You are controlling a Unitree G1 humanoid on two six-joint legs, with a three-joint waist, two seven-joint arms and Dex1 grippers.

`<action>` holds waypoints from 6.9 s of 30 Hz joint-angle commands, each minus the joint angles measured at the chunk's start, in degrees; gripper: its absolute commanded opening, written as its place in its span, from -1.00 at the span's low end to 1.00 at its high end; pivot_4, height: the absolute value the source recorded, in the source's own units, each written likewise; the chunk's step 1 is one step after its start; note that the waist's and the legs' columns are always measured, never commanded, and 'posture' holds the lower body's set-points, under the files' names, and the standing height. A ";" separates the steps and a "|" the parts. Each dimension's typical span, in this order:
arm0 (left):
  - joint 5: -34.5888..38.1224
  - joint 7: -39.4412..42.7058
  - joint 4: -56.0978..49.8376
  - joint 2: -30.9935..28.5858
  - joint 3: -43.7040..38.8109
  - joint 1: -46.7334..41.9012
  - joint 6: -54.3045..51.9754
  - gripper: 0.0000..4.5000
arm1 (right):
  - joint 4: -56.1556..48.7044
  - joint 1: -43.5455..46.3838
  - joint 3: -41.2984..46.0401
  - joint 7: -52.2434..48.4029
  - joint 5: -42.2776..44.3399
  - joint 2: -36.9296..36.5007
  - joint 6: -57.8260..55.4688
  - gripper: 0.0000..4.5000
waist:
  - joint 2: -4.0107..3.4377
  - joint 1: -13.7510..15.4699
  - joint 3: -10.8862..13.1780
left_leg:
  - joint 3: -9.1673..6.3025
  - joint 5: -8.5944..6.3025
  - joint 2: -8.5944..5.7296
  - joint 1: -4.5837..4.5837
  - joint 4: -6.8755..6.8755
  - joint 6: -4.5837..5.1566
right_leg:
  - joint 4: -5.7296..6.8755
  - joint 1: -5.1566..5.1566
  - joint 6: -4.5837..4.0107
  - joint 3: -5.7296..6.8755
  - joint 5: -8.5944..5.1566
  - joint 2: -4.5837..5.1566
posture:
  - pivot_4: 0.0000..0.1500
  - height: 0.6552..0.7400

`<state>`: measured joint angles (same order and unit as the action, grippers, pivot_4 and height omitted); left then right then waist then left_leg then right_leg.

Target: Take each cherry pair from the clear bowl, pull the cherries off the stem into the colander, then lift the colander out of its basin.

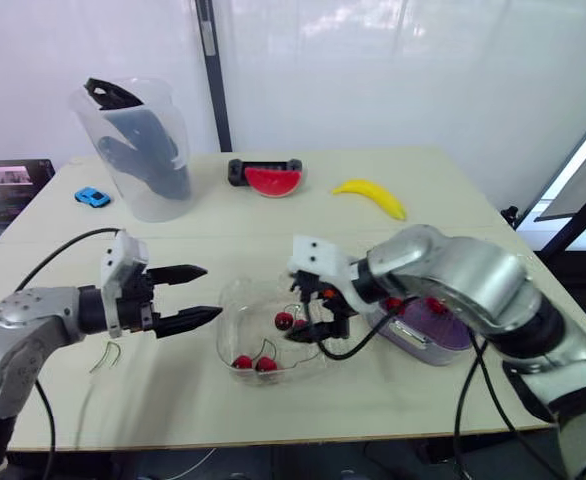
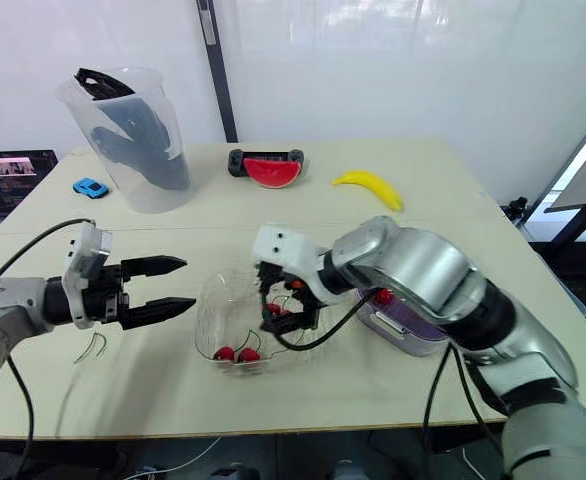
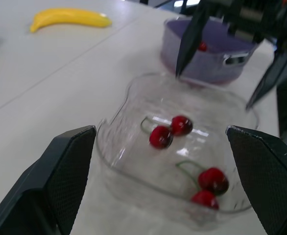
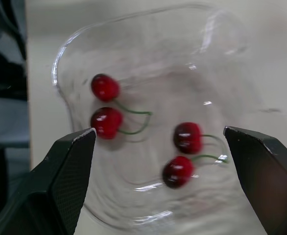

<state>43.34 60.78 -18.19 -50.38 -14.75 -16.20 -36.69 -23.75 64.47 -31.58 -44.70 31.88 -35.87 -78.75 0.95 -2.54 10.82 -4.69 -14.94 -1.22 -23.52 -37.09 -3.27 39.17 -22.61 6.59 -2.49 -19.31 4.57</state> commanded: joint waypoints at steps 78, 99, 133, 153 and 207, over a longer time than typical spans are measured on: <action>-5.83 1.14 0.77 -1.27 3.44 0.22 2.02 1.00 | 11.51 1.75 -7.69 0.60 -18.66 15.04 -2.86 0.99 | 0.01 -0.21 -0.01 | -0.02 0.03 -0.04 0.00 0.02 -0.05 | 0.15 -0.11 0.00 0.00 0.00 -0.01 | 1.00 1.00; -6.65 0.85 0.22 -2.08 3.48 1.15 1.44 1.00 | 21.62 -2.25 -8.79 10.03 -20.42 22.59 1.17 -0.04 | 0.01 -0.28 -0.01 | -0.01 0.04 -0.04 -0.01 0.03 -0.06 | 0.20 -0.14 0.00 0.00 0.00 -0.02 | 1.00 1.00; -2.77 -0.57 3.48 1.26 1.06 -3.22 -0.58 1.00 | 9.89 -0.11 -0.94 4.57 -15.42 15.47 1.36 -0.61 | 0.02 0.12 -0.02 | -0.03 0.04 -0.05 -0.01 0.00 -0.06 | 0.19 -0.12 0.00 0.01 0.00 -0.01 | 1.00 1.00; 16.29 -13.32 13.09 10.69 -6.09 -22.29 -12.75 1.00 | 5.96 -15.32 3.46 17.92 -51.58 -1.37 65.33 -0.61 | 0.09 0.06 -0.04 | 0.01 0.13 -0.08 -0.01 -0.04 -0.23 | 0.16 -0.07 0.00 0.00 0.00 -0.01 | 1.00 1.00; 1.63 -8.02 17.02 13.96 7.10 -31.18 -10.37 -1.00 | 2.55 -26.43 14.41 10.34 -61.21 7.05 80.19 0.03 | 0.10 0.05 -0.05 | -0.06 0.31 -0.18 0.00 -0.13 -0.54 | 0.17 0.07 0.00 0.02 0.00 -0.08 | 1.00 1.00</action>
<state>45.40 52.45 -0.81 -35.96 -7.37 -45.60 -47.36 -18.88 37.61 -19.30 -32.99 -31.60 -28.35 1.50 1.05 -2.49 10.77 -4.75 -14.63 -1.40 -23.52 -37.23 -3.81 39.34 -22.54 6.59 -2.47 -19.31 4.49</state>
